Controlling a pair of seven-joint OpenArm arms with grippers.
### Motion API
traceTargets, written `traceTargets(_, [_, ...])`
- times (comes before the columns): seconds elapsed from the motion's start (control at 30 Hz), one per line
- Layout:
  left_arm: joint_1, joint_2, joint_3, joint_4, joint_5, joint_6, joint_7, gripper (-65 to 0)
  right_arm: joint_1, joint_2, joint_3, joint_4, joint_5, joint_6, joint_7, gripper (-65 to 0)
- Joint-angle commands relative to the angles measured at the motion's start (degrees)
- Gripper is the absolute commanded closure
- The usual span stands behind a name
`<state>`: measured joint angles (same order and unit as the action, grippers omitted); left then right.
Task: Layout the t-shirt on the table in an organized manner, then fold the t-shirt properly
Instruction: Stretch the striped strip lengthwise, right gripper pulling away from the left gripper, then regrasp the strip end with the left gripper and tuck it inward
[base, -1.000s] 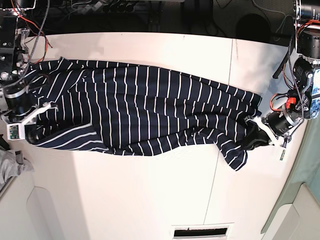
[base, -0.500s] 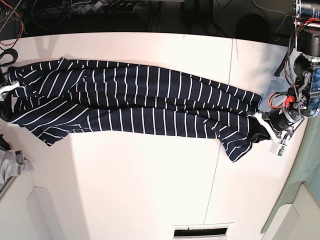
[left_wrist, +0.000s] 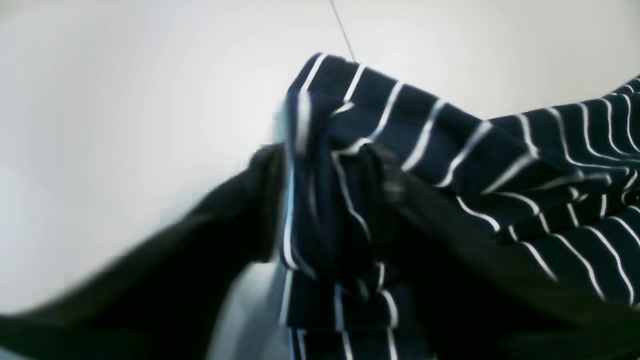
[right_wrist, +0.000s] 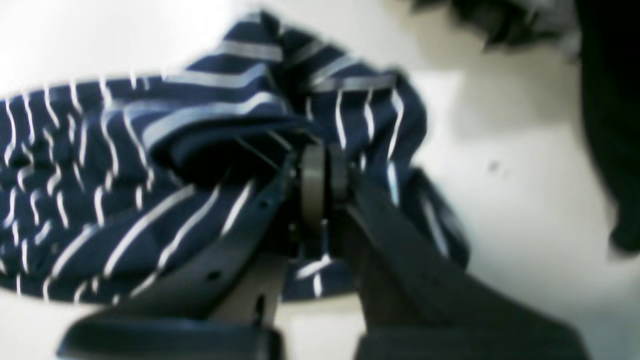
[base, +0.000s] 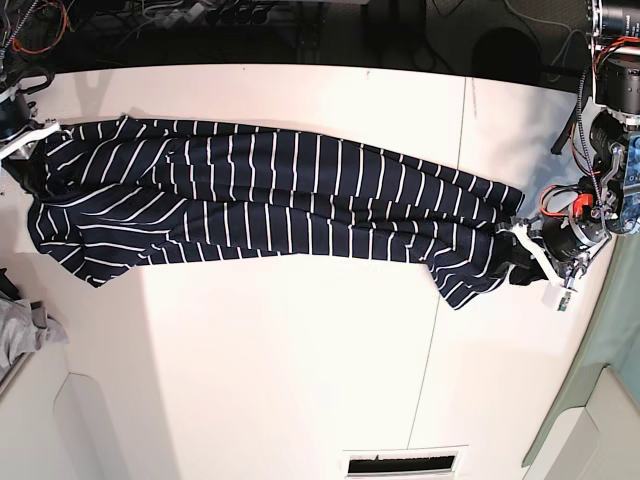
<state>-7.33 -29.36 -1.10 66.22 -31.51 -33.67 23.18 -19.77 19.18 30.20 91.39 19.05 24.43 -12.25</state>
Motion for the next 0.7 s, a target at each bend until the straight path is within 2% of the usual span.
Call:
traceTargets(0.0, [-1.22,-1.01,-0.55,0.9,-1.86,-0.44,-0.61,-36.6,0.2,0.63,0.55,0.92,0.68,-0.2,1.62,0.0])
traceTargets(0.27, [-2.4,-0.94,-1.95,3.06,-3.45,0.31,-0.96,-36.6,0.0,-1.11,0.55,0.72,0.72,-0.2,1.46,-0.1])
traceTargets(0.37, [-4.55,-0.28,-1.92,3.04,-3.08,3.89,-1.55,-36.6,0.0,-1.27,0.55,0.72,0.72,-0.17,1.18,-15.2])
traceTargets(0.43, [-6.21,1.07,-1.92,2.99,-0.52,5.62,-1.51,-36.6,0.02,-1.25,0.55,0.72,0.76,-0.2,0.17,-22.5])
traceTargets(0.57, [-9.57,4.15,-1.57,-0.77,4.09,6.51,-1.6,-36.6,0.04,-1.46,0.55,0.72,1.53,-0.2,-0.48,-24.4])
traceTargets(0.67, [-12.57,5.55,-1.25,-7.93,6.54,6.54,-4.15,-36.6,-0.04,-2.08,0.55,0.72,1.49,-0.17,-0.63,-24.4])
